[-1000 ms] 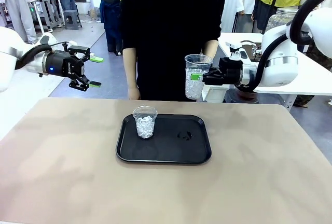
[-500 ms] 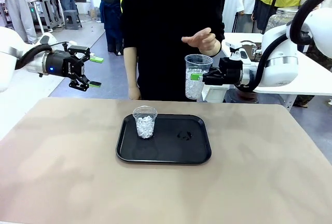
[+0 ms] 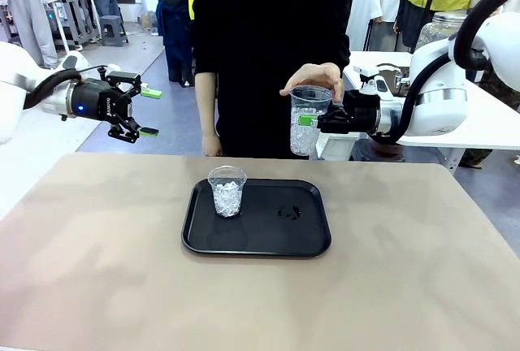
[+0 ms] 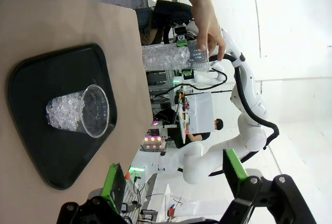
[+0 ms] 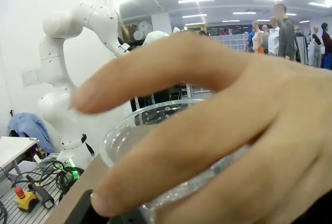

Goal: Pour the drink into the iced cup.
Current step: Open the gripper to release the iced cup you were holding.

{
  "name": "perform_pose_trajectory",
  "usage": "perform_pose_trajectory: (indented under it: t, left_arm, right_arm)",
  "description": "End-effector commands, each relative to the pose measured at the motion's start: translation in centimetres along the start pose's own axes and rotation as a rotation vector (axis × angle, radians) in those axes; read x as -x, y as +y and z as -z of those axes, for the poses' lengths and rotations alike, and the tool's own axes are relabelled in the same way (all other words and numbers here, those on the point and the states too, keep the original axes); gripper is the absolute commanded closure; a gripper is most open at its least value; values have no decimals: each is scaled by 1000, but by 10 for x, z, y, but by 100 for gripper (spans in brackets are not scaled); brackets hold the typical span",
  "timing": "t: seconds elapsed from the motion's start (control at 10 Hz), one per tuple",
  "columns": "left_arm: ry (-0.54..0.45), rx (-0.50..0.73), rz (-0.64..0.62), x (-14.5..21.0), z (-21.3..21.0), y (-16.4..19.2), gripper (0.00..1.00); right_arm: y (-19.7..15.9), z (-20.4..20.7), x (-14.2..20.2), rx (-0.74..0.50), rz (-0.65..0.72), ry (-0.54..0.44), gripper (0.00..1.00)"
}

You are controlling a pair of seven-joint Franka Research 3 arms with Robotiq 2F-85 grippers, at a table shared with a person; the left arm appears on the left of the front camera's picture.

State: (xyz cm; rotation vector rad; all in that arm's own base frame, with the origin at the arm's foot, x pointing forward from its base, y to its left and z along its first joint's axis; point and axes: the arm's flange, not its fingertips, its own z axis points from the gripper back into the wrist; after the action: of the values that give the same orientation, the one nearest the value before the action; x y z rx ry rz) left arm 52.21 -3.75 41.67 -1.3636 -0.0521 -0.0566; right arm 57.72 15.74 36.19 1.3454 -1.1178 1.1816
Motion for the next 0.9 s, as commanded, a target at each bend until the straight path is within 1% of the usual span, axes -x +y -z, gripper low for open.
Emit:
perform_pose_trajectory:
  t: [0.0,0.8]
  left_arm:
    - [-2,-1,2,0,0,-1,0]
    - [-2,-1,2,0,0,-1,0]
  right_arm:
    - [3,1,-4,2,-22,-23,34]
    - [3,1,-4,2,-22,-23,34]
